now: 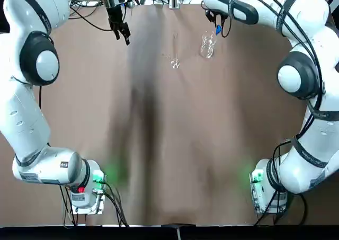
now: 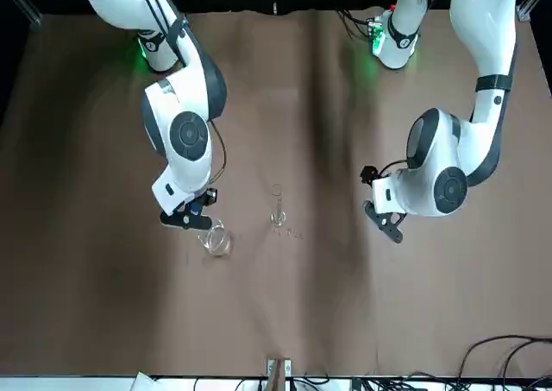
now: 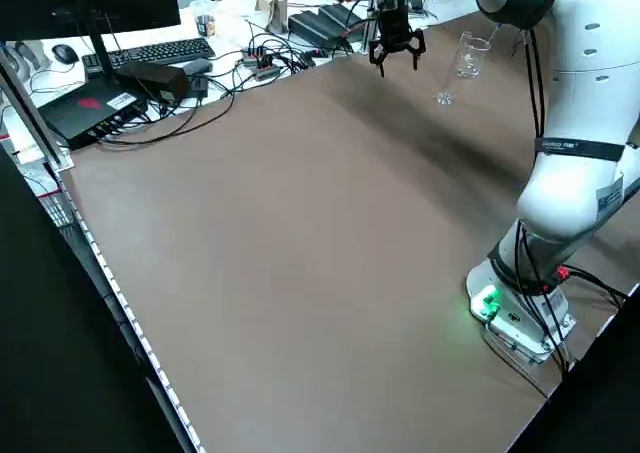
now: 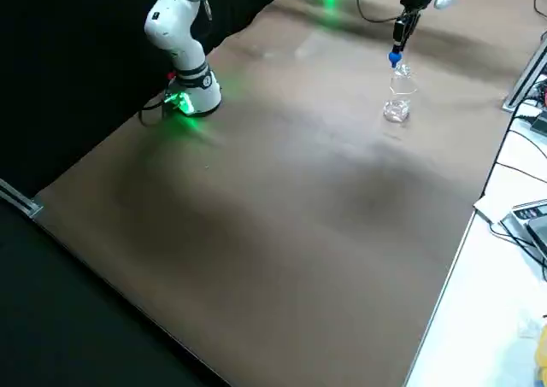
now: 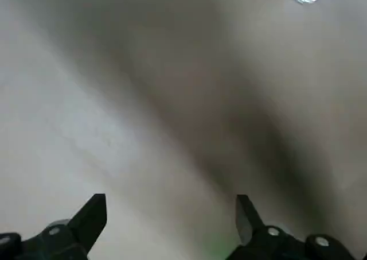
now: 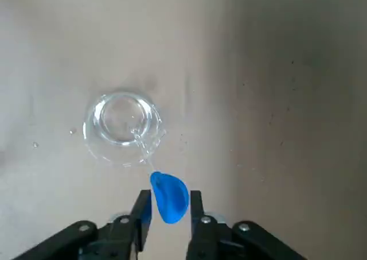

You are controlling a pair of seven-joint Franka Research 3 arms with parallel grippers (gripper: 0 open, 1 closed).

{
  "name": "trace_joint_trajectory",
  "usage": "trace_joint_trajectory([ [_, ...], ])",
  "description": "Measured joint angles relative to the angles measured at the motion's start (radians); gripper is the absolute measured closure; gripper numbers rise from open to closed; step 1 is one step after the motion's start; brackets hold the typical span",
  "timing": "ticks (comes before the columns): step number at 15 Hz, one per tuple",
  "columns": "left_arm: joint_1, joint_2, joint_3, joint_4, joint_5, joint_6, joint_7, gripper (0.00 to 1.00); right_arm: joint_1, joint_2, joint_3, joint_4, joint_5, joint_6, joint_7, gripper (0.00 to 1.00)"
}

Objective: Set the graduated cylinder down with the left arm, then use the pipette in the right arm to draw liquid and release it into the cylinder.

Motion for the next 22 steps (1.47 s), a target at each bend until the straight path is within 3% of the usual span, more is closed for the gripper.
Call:
trace_joint_trajectory([
  [4,0.056,0.015,0.000,-0.001,-0.141,-0.001,0.262,0.00,-0.002,-0.039,-0.001,0.009,0.050,0.000,0.000,0.51],
  [10,0.119,0.127,-0.001,-0.002,-0.323,0.014,0.619,0.00,-0.078,-0.129,-0.008,0.017,0.184,-0.008,-0.106,0.52],
  [14,0.125,0.154,0.001,0.005,-0.365,0.028,0.677,0.00,-0.158,-0.181,-0.011,0.017,0.228,-0.071,-0.224,0.52],
  [16,0.136,0.144,0.003,0.022,-0.365,0.029,0.559,0.00,-0.188,-0.199,-0.012,0.017,0.231,-0.090,-0.267,0.52],
  [17,0.154,0.112,0.005,0.031,-0.336,0.027,0.313,0.00,-0.210,-0.214,-0.012,0.017,0.233,-0.105,-0.310,0.52],
  [22,0.178,-0.034,0.004,0.033,-0.117,-0.041,-0.160,0.00,-0.284,-0.262,-0.014,0.017,0.235,-0.210,-0.473,0.51],
])
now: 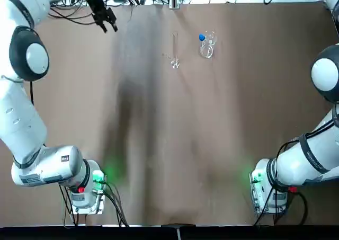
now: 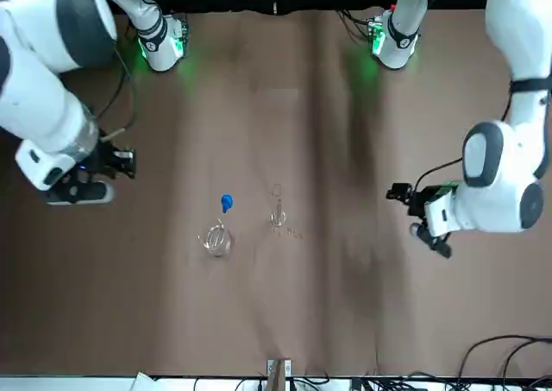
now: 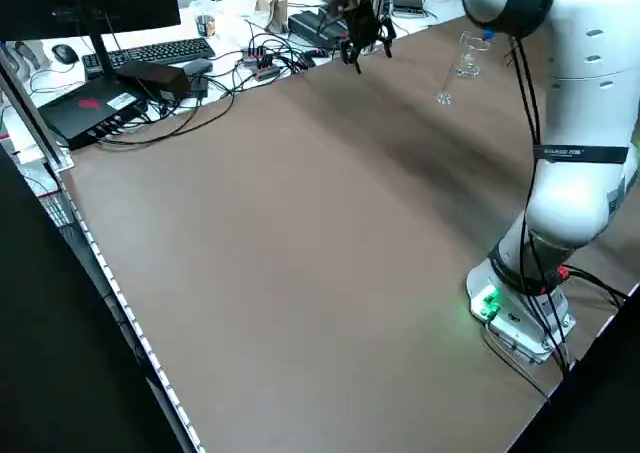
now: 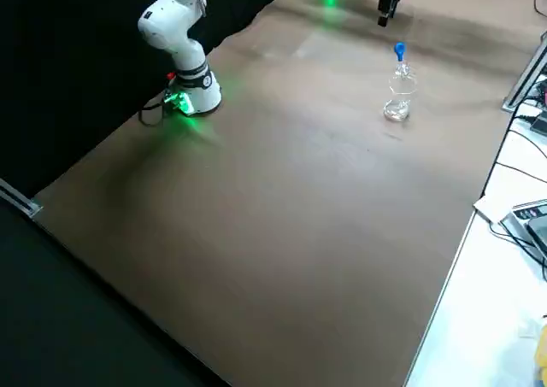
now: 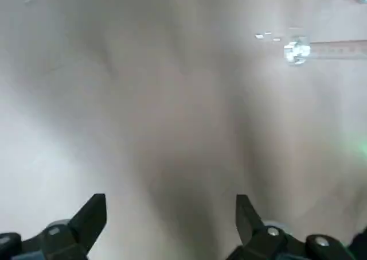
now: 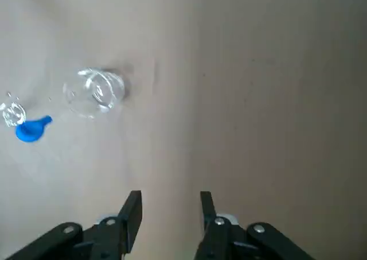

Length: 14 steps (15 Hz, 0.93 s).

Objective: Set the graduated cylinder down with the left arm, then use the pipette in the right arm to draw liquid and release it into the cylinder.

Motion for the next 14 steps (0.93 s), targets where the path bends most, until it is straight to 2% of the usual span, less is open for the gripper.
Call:
trace_joint_trajectory([
  [2,-0.004,-0.064,-0.002,-0.001,0.067,-0.060,-0.169,0.00,-0.029,-0.024,0.000,0.000,0.010,-0.012,-0.030,0.51],
  [5,-0.016,-0.135,-0.007,-0.003,0.111,-0.123,-0.405,0.00,-0.072,-0.066,-0.002,0.000,0.018,-0.069,-0.109,0.51],
  [9,-0.018,-0.228,-0.008,-0.005,0.139,-0.201,-0.513,0.00,-0.198,-0.140,-0.006,-0.009,0.067,-0.117,-0.266,0.49],
  [11,-0.016,-0.283,-0.007,-0.006,0.142,-0.219,-0.516,0.00,-0.263,-0.182,-0.009,-0.056,0.100,-0.076,-0.312,0.48],
  [14,-0.017,-0.326,-0.007,-0.010,0.166,-0.225,-0.521,0.00,-0.290,-0.236,-0.009,-0.175,0.126,0.020,-0.327,0.48],
])
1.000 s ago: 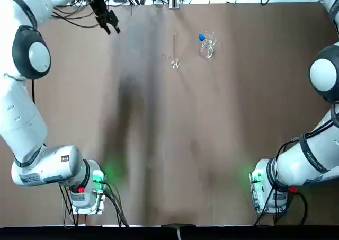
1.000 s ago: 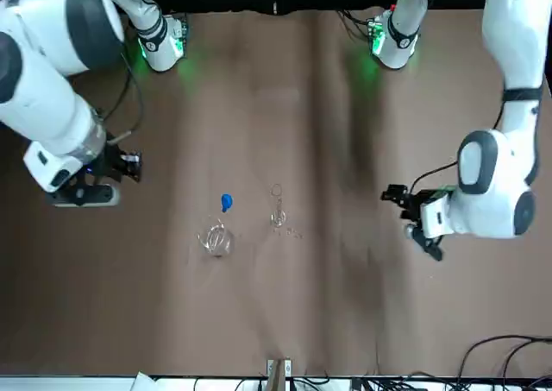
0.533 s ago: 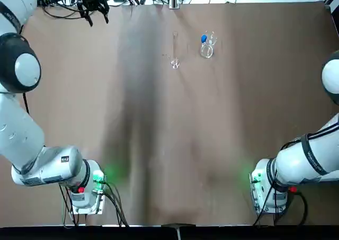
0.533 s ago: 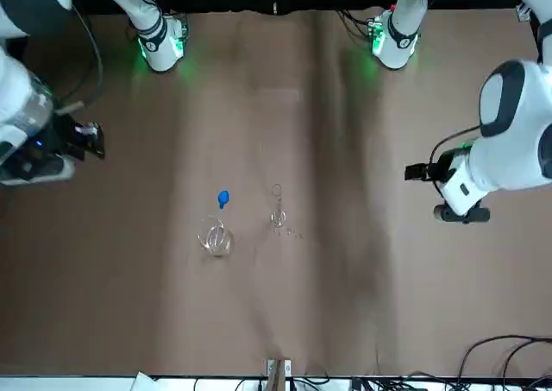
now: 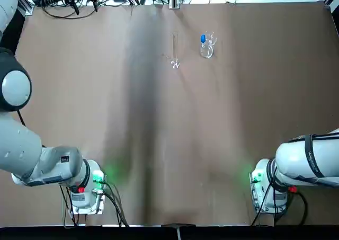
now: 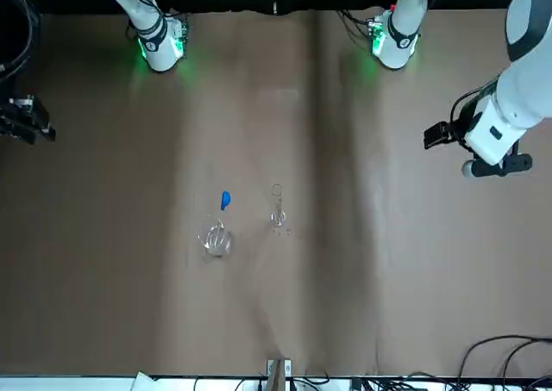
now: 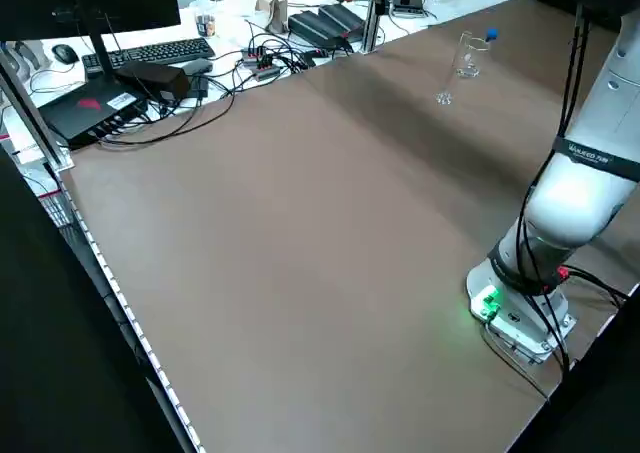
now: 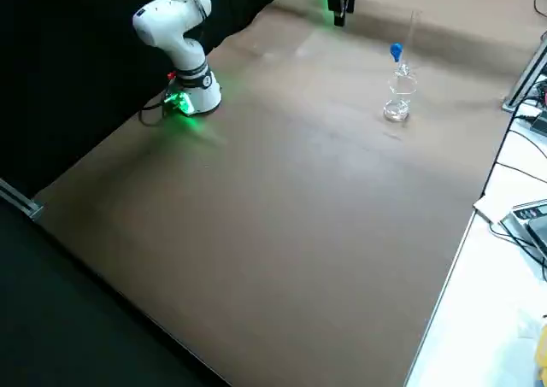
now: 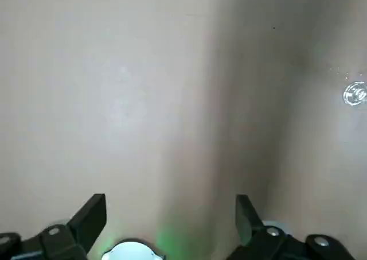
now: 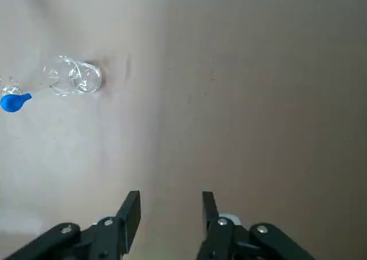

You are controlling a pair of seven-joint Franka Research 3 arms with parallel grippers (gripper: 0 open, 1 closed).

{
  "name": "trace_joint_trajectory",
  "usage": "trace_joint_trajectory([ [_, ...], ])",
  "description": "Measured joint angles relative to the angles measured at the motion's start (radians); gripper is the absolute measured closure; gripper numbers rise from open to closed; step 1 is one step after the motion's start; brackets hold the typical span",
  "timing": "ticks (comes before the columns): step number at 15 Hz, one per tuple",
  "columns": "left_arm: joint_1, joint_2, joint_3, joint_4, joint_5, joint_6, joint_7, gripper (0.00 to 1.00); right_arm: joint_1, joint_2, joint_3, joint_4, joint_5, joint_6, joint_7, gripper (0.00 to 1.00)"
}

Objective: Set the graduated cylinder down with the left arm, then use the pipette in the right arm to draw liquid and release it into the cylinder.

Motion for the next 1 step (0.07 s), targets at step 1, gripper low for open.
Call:
trace_joint_trajectory([
  [1,0.000,-0.001,0.000,-0.002,0.006,0.000,0.000,0.00,0.001,-0.010,0.002,-0.028,0.001,0.012,0.000,0.47],
])
